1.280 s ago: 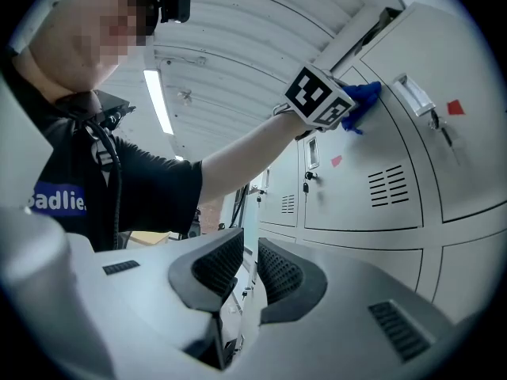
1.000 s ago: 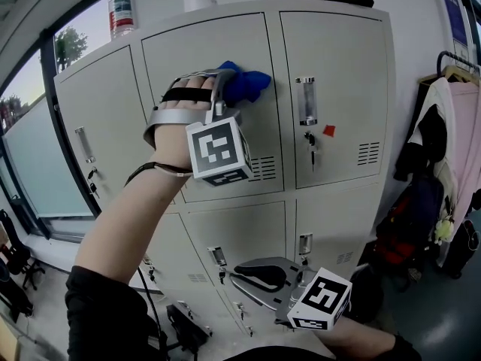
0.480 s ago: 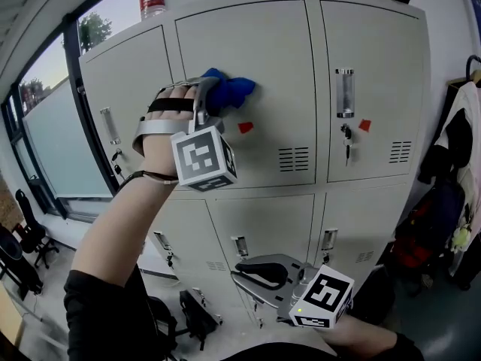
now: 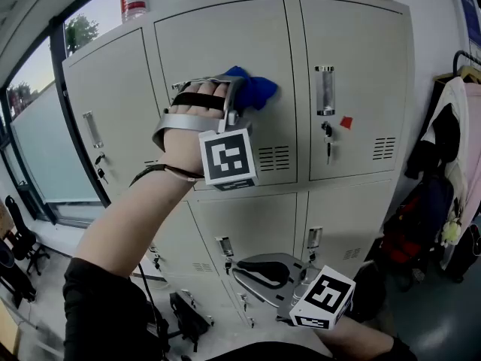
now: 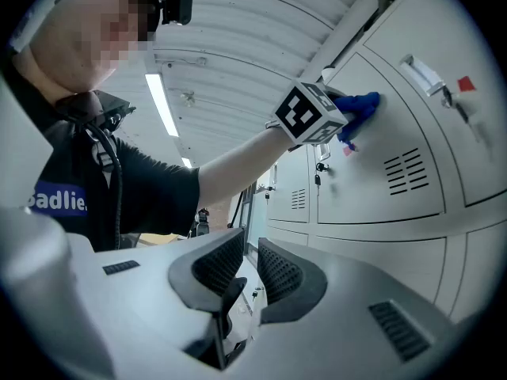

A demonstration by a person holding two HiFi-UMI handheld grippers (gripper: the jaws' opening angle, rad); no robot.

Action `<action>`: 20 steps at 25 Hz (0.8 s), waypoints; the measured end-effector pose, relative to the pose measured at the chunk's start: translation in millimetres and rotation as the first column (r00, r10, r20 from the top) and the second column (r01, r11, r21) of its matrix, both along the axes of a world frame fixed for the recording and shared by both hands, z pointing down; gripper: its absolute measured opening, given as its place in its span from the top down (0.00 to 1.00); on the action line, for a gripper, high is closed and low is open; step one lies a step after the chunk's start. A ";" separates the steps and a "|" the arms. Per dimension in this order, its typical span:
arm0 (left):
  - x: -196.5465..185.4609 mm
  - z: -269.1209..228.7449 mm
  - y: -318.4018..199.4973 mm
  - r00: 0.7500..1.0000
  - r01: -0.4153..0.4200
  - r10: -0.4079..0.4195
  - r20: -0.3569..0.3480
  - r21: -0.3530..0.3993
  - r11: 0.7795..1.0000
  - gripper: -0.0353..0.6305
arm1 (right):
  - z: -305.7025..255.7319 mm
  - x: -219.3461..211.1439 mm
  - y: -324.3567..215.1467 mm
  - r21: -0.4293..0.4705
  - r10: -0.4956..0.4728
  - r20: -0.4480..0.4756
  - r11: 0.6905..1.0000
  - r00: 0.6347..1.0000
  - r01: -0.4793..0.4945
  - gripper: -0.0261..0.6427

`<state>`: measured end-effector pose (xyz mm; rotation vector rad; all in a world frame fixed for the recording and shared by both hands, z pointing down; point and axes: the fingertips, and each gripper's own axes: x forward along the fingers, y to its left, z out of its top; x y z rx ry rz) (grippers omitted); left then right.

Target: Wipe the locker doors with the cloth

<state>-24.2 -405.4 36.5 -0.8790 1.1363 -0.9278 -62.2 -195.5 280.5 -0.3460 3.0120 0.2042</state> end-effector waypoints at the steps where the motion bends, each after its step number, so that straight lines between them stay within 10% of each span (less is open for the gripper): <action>1: 10.8 0.9 -0.4 1.000 -0.012 0.012 0.010 0.001 1.000 0.78 | -0.2 4.6 -1.0 0.000 0.013 0.003 1.000 1.000 -0.013 0.88; 12: 75.0 25.1 2.5 0.991 -0.117 0.119 0.055 -0.038 0.992 0.78 | 4.4 34.7 -3.8 -0.011 0.074 0.005 0.997 0.997 -0.074 0.88; 20: 2.8 18.0 36.7 0.997 -0.072 0.072 -0.008 -0.005 0.997 0.78 | 8.0 22.3 3.4 -0.011 0.031 -0.005 0.999 1.000 -0.031 0.88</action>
